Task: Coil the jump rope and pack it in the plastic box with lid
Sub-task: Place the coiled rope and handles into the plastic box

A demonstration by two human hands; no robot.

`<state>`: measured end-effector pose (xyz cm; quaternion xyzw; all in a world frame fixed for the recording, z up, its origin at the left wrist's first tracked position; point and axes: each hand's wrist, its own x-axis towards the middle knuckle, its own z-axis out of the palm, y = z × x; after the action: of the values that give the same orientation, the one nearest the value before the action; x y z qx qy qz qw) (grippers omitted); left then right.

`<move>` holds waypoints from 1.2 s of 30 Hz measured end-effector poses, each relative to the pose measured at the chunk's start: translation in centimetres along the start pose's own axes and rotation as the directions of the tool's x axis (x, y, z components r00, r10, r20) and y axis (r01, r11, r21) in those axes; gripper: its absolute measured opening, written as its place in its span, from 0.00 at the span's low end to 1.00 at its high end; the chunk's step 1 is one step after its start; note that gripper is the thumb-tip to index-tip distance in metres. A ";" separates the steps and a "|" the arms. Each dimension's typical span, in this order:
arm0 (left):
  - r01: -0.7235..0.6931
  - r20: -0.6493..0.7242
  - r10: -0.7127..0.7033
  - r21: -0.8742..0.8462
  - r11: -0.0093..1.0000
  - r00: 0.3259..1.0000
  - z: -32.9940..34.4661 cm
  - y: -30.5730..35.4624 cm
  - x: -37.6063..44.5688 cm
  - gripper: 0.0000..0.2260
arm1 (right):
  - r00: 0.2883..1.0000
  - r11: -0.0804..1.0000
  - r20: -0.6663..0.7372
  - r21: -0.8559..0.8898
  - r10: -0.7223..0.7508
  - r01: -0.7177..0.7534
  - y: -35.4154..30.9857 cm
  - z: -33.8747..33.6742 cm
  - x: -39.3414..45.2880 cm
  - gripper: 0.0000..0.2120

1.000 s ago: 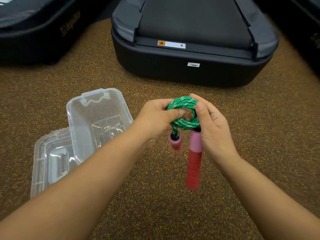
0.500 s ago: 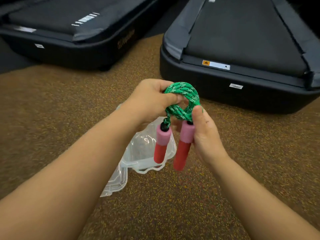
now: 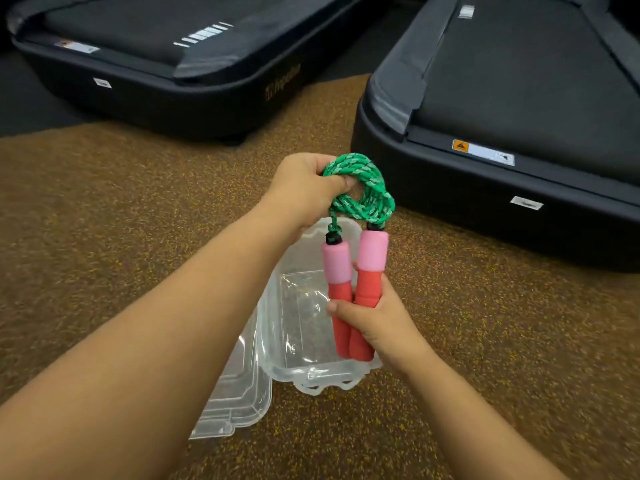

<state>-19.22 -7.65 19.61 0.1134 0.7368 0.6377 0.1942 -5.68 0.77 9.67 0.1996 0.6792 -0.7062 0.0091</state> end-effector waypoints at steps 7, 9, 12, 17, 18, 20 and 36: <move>0.032 -0.098 0.002 0.345 0.938 0.995 -0.8 -8.1 4.2 0.08 | 0.980 0.962 -0.087 -0.197 0.178 -0.192 3.0 2.3 3.2 0.27; 0.079 -0.109 -0.047 0.313 0.946 0.993 -1.0 -10.1 4.7 0.08 | 0.965 0.935 -0.089 -0.237 0.248 -0.263 3.6 2.8 4.0 0.24; 0.137 -0.109 -0.106 0.325 0.936 0.988 -1.0 -12.7 5.2 0.08 | 0.943 0.919 -0.088 -0.212 0.321 -0.332 4.9 3.3 5.3 0.28; 0.265 -0.151 -0.232 0.261 0.928 0.961 -0.7 -16.3 6.3 0.08 | 0.901 0.878 -0.098 -0.201 0.423 -0.434 6.2 3.7 6.8 0.27; 0.284 -0.160 -0.250 0.248 0.926 0.955 -0.5 -16.8 6.7 0.08 | 0.891 0.869 -0.098 -0.196 0.444 -0.454 6.5 3.6 7.1 0.25; 0.330 -0.170 -0.294 0.259 0.908 0.941 -0.1 -17.7 7.3 0.09 | 0.870 0.842 -0.098 -0.220 0.484 -0.493 6.9 3.5 7.7 0.24; 0.490 -0.238 -0.444 0.600 0.632 0.864 1.2 -19.8 9.5 0.25 | 0.864 0.640 -0.152 -0.613 0.480 -0.463 7.8 3.3 9.9 0.32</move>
<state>-25.67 -5.80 -1.35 -0.0434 0.9191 0.2774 0.2764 -13.49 -0.48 -0.75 0.3458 0.7995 -0.4119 0.2677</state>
